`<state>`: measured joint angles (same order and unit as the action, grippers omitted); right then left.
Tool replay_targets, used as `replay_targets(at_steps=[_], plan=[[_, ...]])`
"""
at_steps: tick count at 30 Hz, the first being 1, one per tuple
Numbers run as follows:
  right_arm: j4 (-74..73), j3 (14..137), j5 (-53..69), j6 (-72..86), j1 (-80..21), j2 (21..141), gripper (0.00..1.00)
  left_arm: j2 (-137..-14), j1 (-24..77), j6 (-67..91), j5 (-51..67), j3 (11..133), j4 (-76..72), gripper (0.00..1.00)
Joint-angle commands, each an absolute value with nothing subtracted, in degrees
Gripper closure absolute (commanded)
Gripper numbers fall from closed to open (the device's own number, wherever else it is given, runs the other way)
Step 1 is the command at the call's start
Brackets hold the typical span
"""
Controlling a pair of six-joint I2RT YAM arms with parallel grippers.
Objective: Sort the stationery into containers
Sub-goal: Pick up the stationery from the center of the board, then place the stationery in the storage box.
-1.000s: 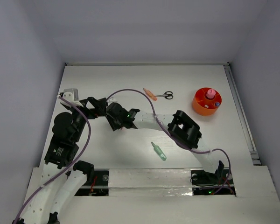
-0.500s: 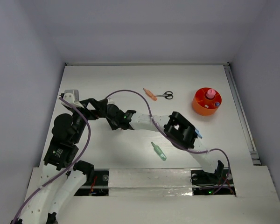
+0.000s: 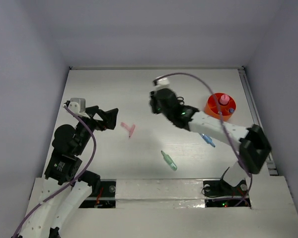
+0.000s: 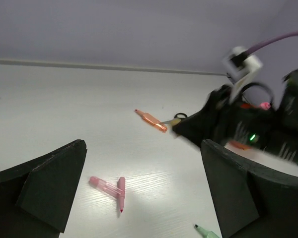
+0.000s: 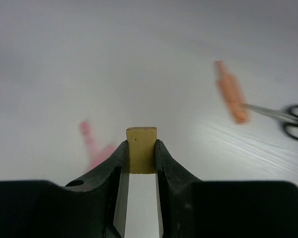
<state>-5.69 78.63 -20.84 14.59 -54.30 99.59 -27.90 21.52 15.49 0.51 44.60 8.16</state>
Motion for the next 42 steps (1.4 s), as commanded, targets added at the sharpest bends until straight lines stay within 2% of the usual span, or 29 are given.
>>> replay_targets(at_steps=[1,5,9,16,26,32,33,34,37,42], plan=[[-5.08,66.21,-29.95,18.62,-44.23,87.04,0.9,-27.25,22.84,14.06,5.36,44.74,3.69,0.01],[-8.96,53.37,-31.02,23.28,-31.05,70.19,0.91,-26.9,23.91,13.8,6.77,44.74,3.51,0.01],[-10.81,46.59,-32.08,23.12,-21.29,62.77,0.91,-26.54,25.14,13.62,6.77,44.82,3.51,0.01],[-10.03,46.41,-35.59,21.97,-15.83,68.01,0.9,-26.45,26.37,13.36,6.68,44.74,3.69,0.01],[-6.77,47.99,-33.22,21.01,-10.2,73.3,0.88,-26.81,26.89,13.01,6.77,44.91,3.78,0.01],[-6.15,47.81,-34.1,20.65,-9.58,74.09,0.76,-27.16,26.89,12.83,7.38,45.0,3.78,0.01],[-6.24,47.81,-34.36,20.65,-9.58,74.0,0.72,-27.33,26.89,12.83,7.56,44.91,3.78,0.01],[-6.24,47.73,-34.45,20.48,-9.58,73.66,0.6,-27.33,26.89,12.75,7.47,44.91,3.78,0.01],[-6.42,47.64,-34.63,20.04,-9.58,72.25,0.46,-27.33,26.89,12.74,7.56,44.91,3.78,0.01],[-5.1,47.81,-30.68,18.2,-9.58,70.49,0.42,-27.25,27.42,12.74,7.73,44.91,3.78,0.01]])
